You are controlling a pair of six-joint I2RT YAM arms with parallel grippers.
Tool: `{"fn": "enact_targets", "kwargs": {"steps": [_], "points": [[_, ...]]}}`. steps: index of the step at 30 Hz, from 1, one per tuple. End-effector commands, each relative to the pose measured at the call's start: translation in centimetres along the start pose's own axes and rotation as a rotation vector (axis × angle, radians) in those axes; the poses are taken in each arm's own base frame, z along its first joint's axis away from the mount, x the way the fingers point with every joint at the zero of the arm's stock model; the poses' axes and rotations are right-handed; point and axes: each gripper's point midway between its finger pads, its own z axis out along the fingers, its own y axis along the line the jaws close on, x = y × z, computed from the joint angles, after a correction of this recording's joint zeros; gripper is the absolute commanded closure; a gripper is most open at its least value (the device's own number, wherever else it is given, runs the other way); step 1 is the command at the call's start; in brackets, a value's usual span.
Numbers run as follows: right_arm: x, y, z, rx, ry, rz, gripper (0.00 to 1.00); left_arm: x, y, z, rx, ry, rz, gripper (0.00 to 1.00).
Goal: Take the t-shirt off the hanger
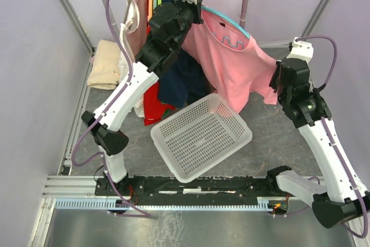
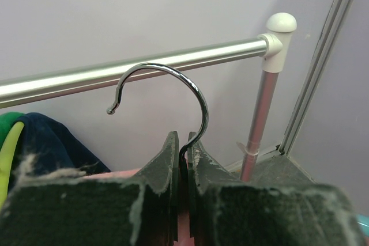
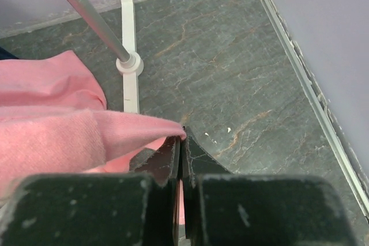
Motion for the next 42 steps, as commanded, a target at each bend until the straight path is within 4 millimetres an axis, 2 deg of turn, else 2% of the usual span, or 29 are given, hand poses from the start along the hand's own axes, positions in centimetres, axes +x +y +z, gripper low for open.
{"fn": "enact_targets", "kwargs": {"steps": [1,4,6,9,12,14,18,22,26,29,34,37,42], "points": [[0.4,-0.1,1.3,0.029,0.006,0.036,0.99,-7.2,3.2,-2.0,-0.075,-0.165,-0.104,0.97],[-0.5,0.5,0.9,-0.016,-0.02,0.053,0.98,-7.1,3.0,-1.9,-0.063,-0.162,-0.108,0.97],[-1.5,0.8,0.2,-0.055,-0.059,0.067,0.93,-6.7,2.7,-1.8,-0.049,-0.155,-0.111,0.97],[-3.6,1.7,-1.7,-0.163,-0.157,0.081,0.79,-6.1,2.3,-1.7,-0.031,-0.142,-0.121,0.97],[-5.3,2.5,-3.8,-0.269,-0.251,0.111,0.58,-5.6,2.1,-1.6,-0.024,-0.135,-0.127,0.97],[-6.1,2.9,-5.1,-0.326,-0.289,0.112,0.51,-5.6,2.1,-1.6,-0.025,-0.136,-0.127,0.97],[-7.0,4.2,-7.3,-0.454,-0.347,0.087,0.47,-5.6,2.2,-1.4,-0.032,-0.134,-0.122,0.97],[-7.2,6.1,-9.4,-0.606,-0.393,0.049,0.47,-5.7,2.3,-1.4,-0.037,-0.131,-0.123,0.97],[-6.9,8.1,-10.3,-0.729,-0.374,-0.008,0.47,-5.5,2.3,-1.3,-0.037,-0.125,-0.126,0.97],[-6.7,9.0,-10.4,-0.776,-0.366,-0.023,0.46,-5.6,2.2,-1.4,-0.033,-0.124,-0.129,0.97],[-6.7,9.7,-9.5,-0.783,-0.355,-0.019,0.47,-5.7,2.1,-1.5,-0.023,-0.124,-0.132,0.97],[-6.7,10.0,-8.5,-0.771,-0.347,-0.016,0.55,-5.6,1.9,-1.7,-0.014,-0.122,-0.135,0.97],[-7.0,10.0,-7.7,-0.747,-0.364,-0.001,0.76,-5.6,1.9,-1.9,-0.009,-0.121,-0.138,0.97]]}}
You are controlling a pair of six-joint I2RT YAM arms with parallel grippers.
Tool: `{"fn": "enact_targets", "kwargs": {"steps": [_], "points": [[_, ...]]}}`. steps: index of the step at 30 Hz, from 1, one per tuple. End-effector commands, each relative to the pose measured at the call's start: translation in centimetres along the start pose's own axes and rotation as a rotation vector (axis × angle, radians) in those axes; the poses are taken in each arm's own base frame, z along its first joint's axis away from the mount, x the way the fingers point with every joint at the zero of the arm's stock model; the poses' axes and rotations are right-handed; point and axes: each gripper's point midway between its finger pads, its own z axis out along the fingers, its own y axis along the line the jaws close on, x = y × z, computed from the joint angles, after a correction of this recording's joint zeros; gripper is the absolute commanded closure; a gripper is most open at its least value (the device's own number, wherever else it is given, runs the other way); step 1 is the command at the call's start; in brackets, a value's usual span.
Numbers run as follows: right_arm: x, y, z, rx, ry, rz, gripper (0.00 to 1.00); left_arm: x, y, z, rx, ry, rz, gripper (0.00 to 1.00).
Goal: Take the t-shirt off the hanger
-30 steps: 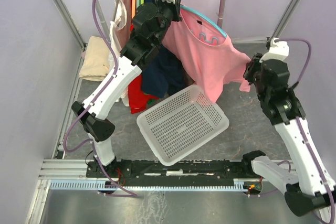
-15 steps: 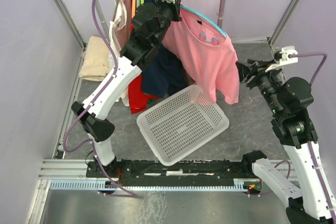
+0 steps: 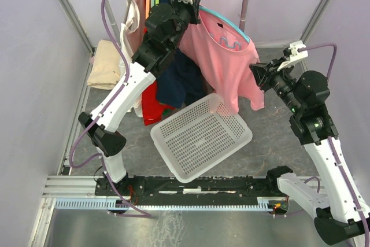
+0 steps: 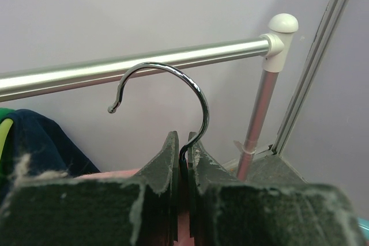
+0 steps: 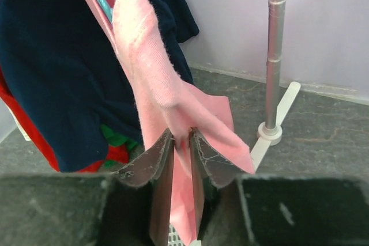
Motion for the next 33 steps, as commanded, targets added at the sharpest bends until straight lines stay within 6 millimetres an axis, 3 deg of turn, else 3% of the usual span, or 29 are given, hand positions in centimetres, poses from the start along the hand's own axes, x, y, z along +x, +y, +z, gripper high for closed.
{"fn": "enact_targets", "kwargs": {"steps": [1,6,10,14,20,25,27,29,30,33], "points": [[-2.6,-0.1,0.1,0.007,-0.108,-0.015,0.78,-5.5,0.8,-1.6,-0.012,-0.119,-0.1,0.97],[-2.3,-1.9,-0.2,0.113,-0.127,0.026,0.98,-5.6,0.9,-1.6,-0.013,-0.122,-0.102,0.97],[-1.0,-6.1,-1.6,0.372,-0.119,0.126,0.98,-6.0,1.0,-1.6,-0.022,-0.13,-0.104,0.97],[0.3,-8.3,-2.5,0.512,-0.093,0.154,0.98,-6.5,1.2,-1.7,-0.028,-0.141,-0.113,0.97],[1.2,-9.5,-2.9,0.593,-0.052,0.167,0.98,-6.7,1.5,-1.7,-0.051,-0.148,-0.121,0.97],[1.3,-9.0,-2.6,0.559,-0.045,0.148,0.98,-6.9,1.2,-1.7,-0.034,-0.152,-0.129,0.97],[0.9,-8.6,-2.5,0.529,-0.049,0.133,0.89,-6.7,0.9,-1.7,-0.019,-0.148,-0.132,0.97],[0.4,-8.1,-2.5,0.499,-0.061,0.124,0.64,-6.6,0.4,-1.6,0.013,-0.144,-0.133,0.97],[0.1,-7.9,-2.6,0.492,-0.07,0.123,0.58,-6.4,0.0,-1.6,0.031,-0.141,-0.131,0.97],[-0.9,-7.5,-3.0,0.468,-0.1,0.115,0.51,-6.0,-1.2,-1.6,0.096,-0.136,-0.128,0.97]]}}
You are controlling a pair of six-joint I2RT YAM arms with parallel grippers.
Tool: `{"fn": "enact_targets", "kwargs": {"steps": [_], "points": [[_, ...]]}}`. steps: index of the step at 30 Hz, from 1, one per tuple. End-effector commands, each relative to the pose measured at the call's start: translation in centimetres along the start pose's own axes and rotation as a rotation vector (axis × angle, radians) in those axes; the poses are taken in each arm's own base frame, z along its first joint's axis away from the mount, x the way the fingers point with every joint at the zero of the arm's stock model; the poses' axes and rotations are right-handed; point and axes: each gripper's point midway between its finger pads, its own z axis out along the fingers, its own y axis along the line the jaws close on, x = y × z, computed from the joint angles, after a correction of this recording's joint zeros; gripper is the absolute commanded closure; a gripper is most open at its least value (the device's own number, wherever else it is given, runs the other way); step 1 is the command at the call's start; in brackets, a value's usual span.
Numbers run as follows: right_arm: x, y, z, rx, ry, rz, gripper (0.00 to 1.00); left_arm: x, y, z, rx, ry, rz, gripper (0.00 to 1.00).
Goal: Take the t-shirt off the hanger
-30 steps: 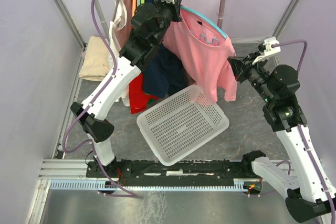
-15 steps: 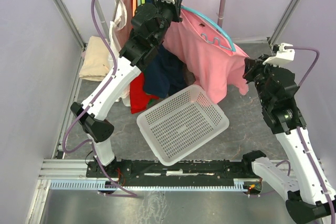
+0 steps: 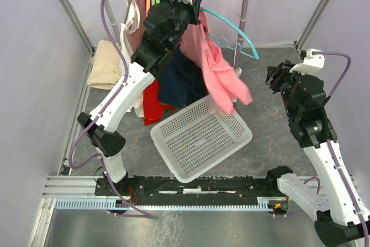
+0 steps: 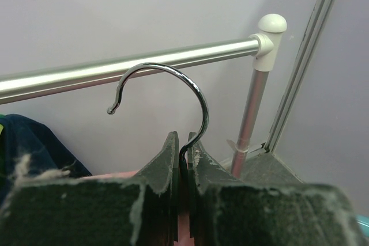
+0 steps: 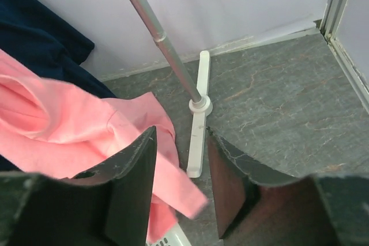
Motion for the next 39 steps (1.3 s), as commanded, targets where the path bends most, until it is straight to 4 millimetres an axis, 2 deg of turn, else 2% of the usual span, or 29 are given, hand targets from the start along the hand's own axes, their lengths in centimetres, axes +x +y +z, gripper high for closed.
{"fn": "enact_targets", "kwargs": {"steps": [1,12,21,26,31,39], "points": [[-3.5,0.7,-1.5,-0.048,-0.1,0.001,0.51,-5.6,-1.3,-1.4,0.089,-0.131,-0.111,0.97],[-9.1,4.0,-4.7,-0.243,-0.273,0.01,0.44,-3.1,-6.5,-2.2,0.335,-0.071,-0.087,0.97],[-11.8,6.8,-7.2,-0.404,-0.333,-0.009,0.37,0.0,-9.2,-2.9,0.429,-0.002,-0.03,0.97],[-12.0,9.4,-7.7,-0.541,-0.303,-0.02,0.36,1.5,-10.6,-3.1,0.462,0.031,0.001,0.97],[-10.5,11.4,-6.5,-0.626,-0.202,-0.03,0.35,1.8,-11.7,-3.3,0.476,0.045,0.021,0.97],[-7.9,12.1,-4.6,-0.646,-0.097,-0.045,0.35,1.8,-12.8,-3.7,0.51,0.045,0.027,0.97]]}}
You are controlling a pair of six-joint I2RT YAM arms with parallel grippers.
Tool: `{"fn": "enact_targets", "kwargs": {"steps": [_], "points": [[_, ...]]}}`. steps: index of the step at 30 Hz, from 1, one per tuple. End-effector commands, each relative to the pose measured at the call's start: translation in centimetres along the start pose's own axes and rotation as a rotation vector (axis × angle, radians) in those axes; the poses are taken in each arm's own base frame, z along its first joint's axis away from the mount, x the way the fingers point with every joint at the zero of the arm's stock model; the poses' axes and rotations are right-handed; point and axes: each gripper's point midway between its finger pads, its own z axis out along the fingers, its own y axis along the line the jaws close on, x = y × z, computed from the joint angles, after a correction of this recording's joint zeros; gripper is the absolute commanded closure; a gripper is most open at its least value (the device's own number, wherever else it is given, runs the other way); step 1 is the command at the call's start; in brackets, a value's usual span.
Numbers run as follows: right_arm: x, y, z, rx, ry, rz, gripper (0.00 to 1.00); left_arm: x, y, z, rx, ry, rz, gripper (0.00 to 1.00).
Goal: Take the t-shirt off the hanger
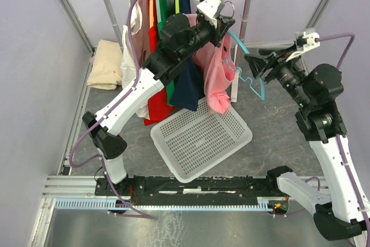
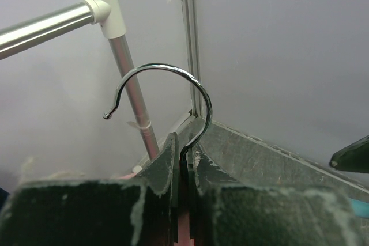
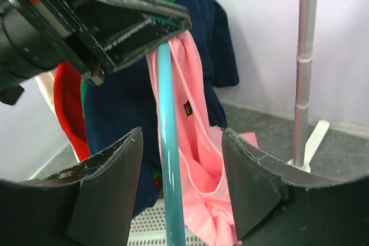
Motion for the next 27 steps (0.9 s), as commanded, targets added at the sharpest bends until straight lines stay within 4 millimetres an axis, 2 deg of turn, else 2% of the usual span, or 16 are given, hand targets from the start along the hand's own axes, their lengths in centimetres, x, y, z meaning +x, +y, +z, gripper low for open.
{"fn": "enact_targets", "kwargs": {"steps": [1,10,17,27], "points": [[-0.2,0.9,0.1,-0.05,0.019,-0.002,0.35,-2.0,-1.3,-0.2,0.035,-0.031,-0.018,0.97],[1.5,0.6,0.3,-0.05,0.072,-0.002,0.42,-2.1,-1.1,0.4,0.013,-0.03,-0.034,0.97],[1.7,0.4,0.2,-0.044,0.071,-0.011,0.58,-2.4,-1.3,0.4,0.019,-0.035,-0.043,0.97],[1.2,0.8,0.2,-0.061,0.063,-0.019,0.89,-2.4,-1.4,0.2,0.029,-0.027,-0.024,0.97]]}}
